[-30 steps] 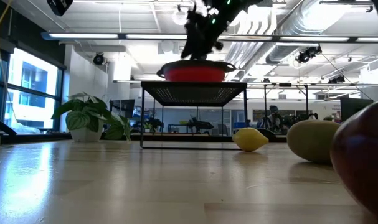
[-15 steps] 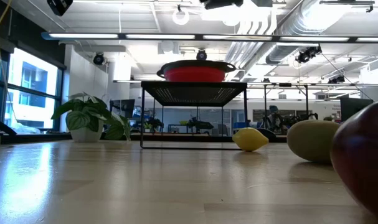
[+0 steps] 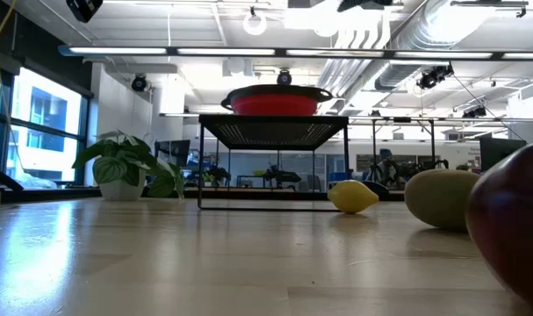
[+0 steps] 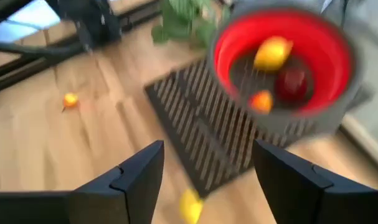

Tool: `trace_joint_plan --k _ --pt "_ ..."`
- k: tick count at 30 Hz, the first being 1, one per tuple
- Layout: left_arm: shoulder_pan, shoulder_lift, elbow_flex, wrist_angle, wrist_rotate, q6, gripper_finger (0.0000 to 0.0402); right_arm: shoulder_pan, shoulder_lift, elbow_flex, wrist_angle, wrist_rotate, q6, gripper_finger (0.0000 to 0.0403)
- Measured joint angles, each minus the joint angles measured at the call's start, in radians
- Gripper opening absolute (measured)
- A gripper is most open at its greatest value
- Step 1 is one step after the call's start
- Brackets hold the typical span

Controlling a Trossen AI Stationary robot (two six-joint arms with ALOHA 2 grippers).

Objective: Pick & Place Fruit
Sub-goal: Put the left kiwi into the red strainer bowl

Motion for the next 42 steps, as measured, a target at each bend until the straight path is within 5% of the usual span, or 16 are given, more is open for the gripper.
trace_joint_plan --k 14,21,32,42 --pt "0.0 0.0 0.0 0.0 0.0 0.0 0.0 0.141 0.001 0.0 -0.132 -0.189 0.527 0.0236" --pt "0.0 0.0 0.0 -0.001 0.0 0.0 0.0 0.244 0.042 0.0 -0.149 -0.175 0.711 0.0236" --pt "0.0 0.0 0.0 -0.003 0.0 0.0 0.0 0.375 0.187 0.0 -0.164 -0.151 0.91 0.0236" --pt "0.0 0.0 0.0 -0.004 0.0 0.008 0.0 0.439 0.4 0.0 -0.349 -0.166 0.983 0.0236"
